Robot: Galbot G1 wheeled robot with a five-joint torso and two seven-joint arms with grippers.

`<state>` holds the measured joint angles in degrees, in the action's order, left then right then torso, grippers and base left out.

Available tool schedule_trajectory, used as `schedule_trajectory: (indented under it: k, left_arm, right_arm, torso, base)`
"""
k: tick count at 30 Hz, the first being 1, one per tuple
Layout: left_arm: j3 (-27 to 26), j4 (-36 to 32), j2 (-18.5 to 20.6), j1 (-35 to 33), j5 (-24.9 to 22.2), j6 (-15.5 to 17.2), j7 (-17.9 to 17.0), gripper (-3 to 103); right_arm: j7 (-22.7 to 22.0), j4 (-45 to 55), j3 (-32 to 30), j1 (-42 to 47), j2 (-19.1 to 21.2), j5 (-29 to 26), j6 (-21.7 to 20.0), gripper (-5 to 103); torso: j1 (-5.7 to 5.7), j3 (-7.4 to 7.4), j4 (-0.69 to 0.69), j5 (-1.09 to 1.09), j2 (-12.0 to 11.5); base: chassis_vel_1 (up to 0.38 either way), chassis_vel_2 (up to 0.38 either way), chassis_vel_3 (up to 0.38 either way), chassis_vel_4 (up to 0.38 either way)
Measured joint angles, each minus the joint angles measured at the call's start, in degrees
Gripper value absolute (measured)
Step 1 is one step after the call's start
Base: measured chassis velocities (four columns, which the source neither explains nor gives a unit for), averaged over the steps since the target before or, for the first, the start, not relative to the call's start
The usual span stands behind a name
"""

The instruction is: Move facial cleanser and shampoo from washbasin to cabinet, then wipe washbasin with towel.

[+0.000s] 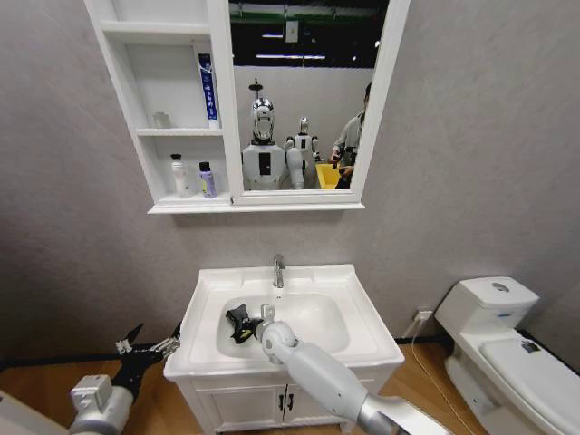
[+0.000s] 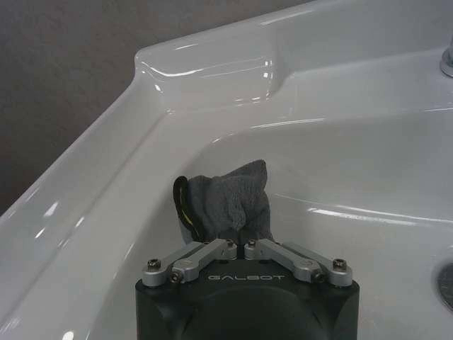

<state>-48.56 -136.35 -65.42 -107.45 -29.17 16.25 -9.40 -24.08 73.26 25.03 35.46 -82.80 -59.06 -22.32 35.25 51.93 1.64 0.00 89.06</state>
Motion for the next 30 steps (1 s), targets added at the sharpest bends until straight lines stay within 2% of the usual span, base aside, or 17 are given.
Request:
schedule_trajectory:
  k: [8, 14, 17, 20, 22, 23, 25, 26, 28, 30]
  left_arm:
    - [0.0, 0.0, 0.0, 0.0, 0.0, 0.0, 0.0, 100]
    - [0.0, 0.0, 0.0, 0.0, 0.0, 0.0, 0.0, 100]
    - [0.0, 0.0, 0.0, 0.0, 0.0, 0.0, 0.0, 100]
    - [0.0, 0.0, 0.0, 0.0, 0.0, 0.0, 0.0, 100]
    - [0.0, 0.0, 0.0, 0.0, 0.0, 0.0, 0.0, 100]
    - [0.0, 0.0, 0.0, 0.0, 0.0, 0.0, 0.0, 100]
    - [0.0, 0.0, 0.0, 0.0, 0.0, 0.0, 0.0, 100]
    - [0.0, 0.0, 0.0, 0.0, 0.0, 0.0, 0.0, 100]
    - [0.0, 0.0, 0.0, 0.0, 0.0, 0.0, 0.0, 100]
    - [0.0, 0.0, 0.0, 0.0, 0.0, 0.0, 0.0, 100]
  right_arm:
    - [-0.3, -3.4, -3.4, 2.3, 2.2, 1.4, 1.0, 0]
    - [-1.2, -4.0, -6.5, 4.1, 4.9, 1.4, 1.1, 0]
    - [-1.6, -1.5, -10.3, 5.9, 9.8, 0.8, 0.6, 0]
    - [-1.8, -0.9, -11.7, 6.5, 11.1, 0.4, 0.3, 0]
    - [-2.5, 0.6, -14.8, 8.0, 14.6, -0.5, -0.1, 0]
    - [-2.5, 0.6, -14.8, 8.0, 14.6, -0.5, -0.1, 0]
    - [-2.7, 3.0, -16.9, 9.6, 18.4, -1.0, -0.2, 0]
    - [-2.7, 3.0, -16.9, 9.6, 18.4, -1.0, -0.2, 0]
    - [-2.2, 6.5, -19.1, 12.0, 23.1, 0.7, 0.1, 0]
    - [-2.1, 7.7, -19.9, 12.6, 24.4, 1.1, 0.2, 0]
  torso:
    - [0.0, 0.0, 0.03, 0.0, 0.0]
    - [0.0, 0.01, -0.01, 0.02, 0.0]
    - [0.0, 0.01, 0.01, 0.02, 0.0]
    - [0.01, 0.01, 0.02, 0.01, 0.0]
    - [0.0, 0.01, 0.01, 0.02, 0.0]
    - [0.0, 0.01, 0.01, 0.02, 0.0]
    - [0.0, 0.0, 0.0, 0.02, 0.0]
    - [0.0, 0.0, 0.0, 0.02, 0.0]
    - [0.0, 0.0, 0.0, 0.04, 0.0]
    - [0.0, 0.0, 0.0, 0.04, 0.0]
  base:
    - [0.0, 0.0, 0.0, 0.0]
    - [0.0, 0.0, 0.0, 0.0]
    - [0.0, 0.0, 0.0, 0.0]
    - [0.0, 0.0, 0.0, 0.0]
    - [0.0, 0.0, 0.0, 0.0]
    - [0.0, 0.0, 0.0, 0.0]
    - [0.0, 0.0, 0.0, 0.0]
    - [0.0, 0.0, 0.0, 0.0]
    - [0.0, 0.0, 0.0, 0.0]
    - [0.0, 0.0, 0.0, 0.0]
